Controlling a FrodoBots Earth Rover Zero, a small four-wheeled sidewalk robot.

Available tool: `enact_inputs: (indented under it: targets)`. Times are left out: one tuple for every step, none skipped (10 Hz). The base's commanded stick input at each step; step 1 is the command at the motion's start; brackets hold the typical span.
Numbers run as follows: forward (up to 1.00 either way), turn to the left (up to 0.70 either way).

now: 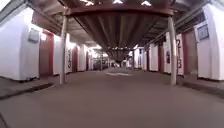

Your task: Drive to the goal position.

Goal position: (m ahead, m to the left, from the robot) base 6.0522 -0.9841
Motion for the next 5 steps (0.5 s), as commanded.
enact_inputs:
  targets:
    - [0.85,0.0]
    - [0.85,0.0]
    - [0.85,0.0]
    - [0.85,0.0]
    - [0.85,0.0]
